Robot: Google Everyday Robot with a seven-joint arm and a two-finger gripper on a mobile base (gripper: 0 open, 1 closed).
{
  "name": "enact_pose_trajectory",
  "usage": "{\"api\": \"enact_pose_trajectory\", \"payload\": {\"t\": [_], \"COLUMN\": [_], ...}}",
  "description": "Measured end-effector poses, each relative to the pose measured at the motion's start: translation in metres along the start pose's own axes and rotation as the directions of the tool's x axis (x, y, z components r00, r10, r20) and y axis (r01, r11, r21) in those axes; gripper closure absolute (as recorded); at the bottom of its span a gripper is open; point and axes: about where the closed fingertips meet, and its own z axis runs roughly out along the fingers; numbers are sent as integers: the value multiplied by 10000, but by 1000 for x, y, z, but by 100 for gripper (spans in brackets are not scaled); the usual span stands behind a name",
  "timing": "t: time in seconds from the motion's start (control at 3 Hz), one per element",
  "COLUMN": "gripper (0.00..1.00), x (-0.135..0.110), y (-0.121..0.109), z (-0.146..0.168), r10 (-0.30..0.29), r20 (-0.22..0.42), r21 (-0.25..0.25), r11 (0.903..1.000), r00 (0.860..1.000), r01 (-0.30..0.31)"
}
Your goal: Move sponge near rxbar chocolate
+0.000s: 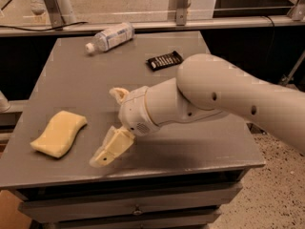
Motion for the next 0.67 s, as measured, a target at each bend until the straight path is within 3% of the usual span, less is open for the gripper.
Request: {"api": "enact_pose_trajectory", "payload": {"t": [0.67], "gripper": [0], "x": [-20], "y": [6], "z": [51], "r10": [1073], "r20": [493], "r21": [-374], "r11": [9937], "r00": [9930], "r01": [-1055]}}
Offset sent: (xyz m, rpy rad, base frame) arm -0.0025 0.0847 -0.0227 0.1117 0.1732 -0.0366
